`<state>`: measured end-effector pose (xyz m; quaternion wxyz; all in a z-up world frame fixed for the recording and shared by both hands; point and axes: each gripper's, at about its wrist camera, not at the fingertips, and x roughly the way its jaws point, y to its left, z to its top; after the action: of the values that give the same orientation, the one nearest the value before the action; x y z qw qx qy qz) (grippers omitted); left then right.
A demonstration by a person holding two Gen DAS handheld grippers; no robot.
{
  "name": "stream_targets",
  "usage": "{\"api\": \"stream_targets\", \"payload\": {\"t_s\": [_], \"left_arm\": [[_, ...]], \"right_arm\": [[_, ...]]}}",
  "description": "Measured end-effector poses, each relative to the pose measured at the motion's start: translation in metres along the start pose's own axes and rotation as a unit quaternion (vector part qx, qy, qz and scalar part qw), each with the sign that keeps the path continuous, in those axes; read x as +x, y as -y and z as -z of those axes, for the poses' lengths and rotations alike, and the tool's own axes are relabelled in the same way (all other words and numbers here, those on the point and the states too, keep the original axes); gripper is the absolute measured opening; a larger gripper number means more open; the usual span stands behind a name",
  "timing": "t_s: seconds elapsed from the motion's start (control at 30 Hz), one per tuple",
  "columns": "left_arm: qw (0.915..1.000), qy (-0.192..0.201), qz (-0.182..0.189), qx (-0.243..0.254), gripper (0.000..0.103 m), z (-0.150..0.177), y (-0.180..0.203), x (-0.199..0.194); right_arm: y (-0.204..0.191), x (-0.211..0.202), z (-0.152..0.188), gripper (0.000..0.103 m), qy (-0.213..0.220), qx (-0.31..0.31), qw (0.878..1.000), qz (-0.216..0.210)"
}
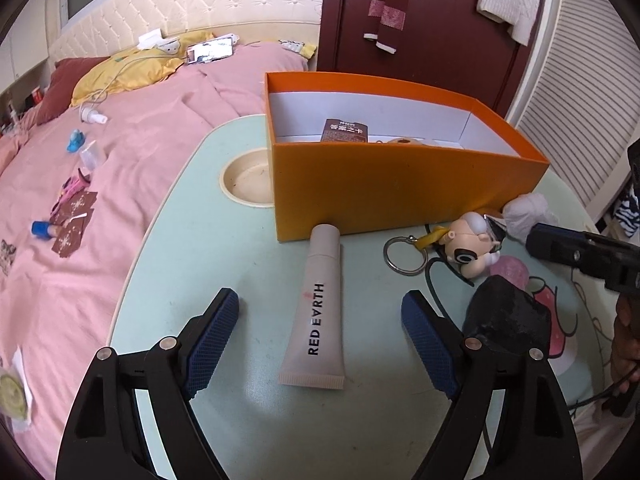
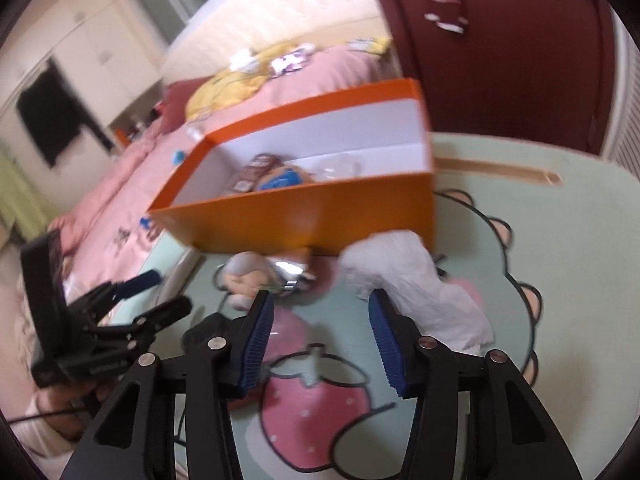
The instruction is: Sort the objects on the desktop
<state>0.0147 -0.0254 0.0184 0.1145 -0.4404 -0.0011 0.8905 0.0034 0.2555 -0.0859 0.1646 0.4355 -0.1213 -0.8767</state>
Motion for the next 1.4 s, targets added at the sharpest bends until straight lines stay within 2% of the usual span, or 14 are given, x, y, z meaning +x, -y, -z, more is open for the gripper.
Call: {"api": "stream_targets", "payload": {"t_s": [0.13,0.23,0.33,0.43,0.6,0.7,0.83,0.9,0.97,1.0,1.03,1.17,1.33,1.4], "left_arm": [[0.9999,0.003,0.007,-0.008,0.084,0.0,-0.002,-0.001],[0.9999,0.004,0.006,-0.012,0.084,0.001,-0.003,-0.001],[0.9999,0.004,0.004,-0.014,0.084,0.001,-0.004,-0.001],[0.9998,0.005,0.007,-0.017,0.084,0.001,-0.004,-0.001],[0.9998,0.006,0.007,-0.017,0.084,0.001,-0.004,-0.001],[0.9998,0.007,0.006,-0.019,0.082,0.002,-0.001,-0.001],[0.9996,0.01,0.006,-0.027,0.079,0.002,-0.003,-0.001],[0.9995,0.01,0.007,-0.027,0.079,0.002,-0.003,-0.001],[0.9996,0.01,0.006,-0.026,0.079,0.002,-0.004,-0.001],[0.9996,0.01,0.006,-0.026,0.079,0.002,-0.003,-0.001],[0.9996,0.01,0.006,-0.026,0.079,0.002,-0.004,-0.001],[0.9997,0.011,0.007,-0.022,0.079,0.004,-0.009,0.0],[0.9999,0.007,-0.009,-0.006,0.079,0.004,-0.003,0.001],[0.9999,0.007,-0.013,-0.003,0.079,0.005,-0.002,0.001]], "right_arm": [[-0.016,0.012,0.001,0.05,-0.019,-0.035,0.999,-0.01],[-0.021,0.027,0.004,0.05,-0.043,-0.049,0.998,-0.001],[-0.029,0.029,0.008,0.049,-0.045,-0.075,0.996,0.009],[-0.037,0.031,0.016,0.055,-0.038,-0.106,0.993,0.031],[-0.049,0.041,0.022,0.055,-0.026,-0.167,0.982,0.088],[-0.045,0.046,0.019,0.054,-0.024,-0.153,0.984,0.089],[-0.041,0.045,0.019,0.044,-0.016,-0.14,0.985,0.1],[-0.04,0.043,0.02,0.044,-0.017,-0.141,0.985,0.099],[-0.04,0.043,0.021,0.049,-0.021,-0.145,0.984,0.098],[-0.039,0.043,0.022,0.06,-0.023,-0.147,0.984,0.099],[-0.039,0.042,0.022,0.066,-0.023,-0.144,0.984,0.102],[-0.036,0.039,0.022,0.066,-0.019,-0.129,0.985,0.109],[-0.032,0.043,0.018,0.083,-0.022,-0.117,0.985,0.123],[-0.031,0.045,0.016,0.086,-0.023,-0.112,0.985,0.128]]}}
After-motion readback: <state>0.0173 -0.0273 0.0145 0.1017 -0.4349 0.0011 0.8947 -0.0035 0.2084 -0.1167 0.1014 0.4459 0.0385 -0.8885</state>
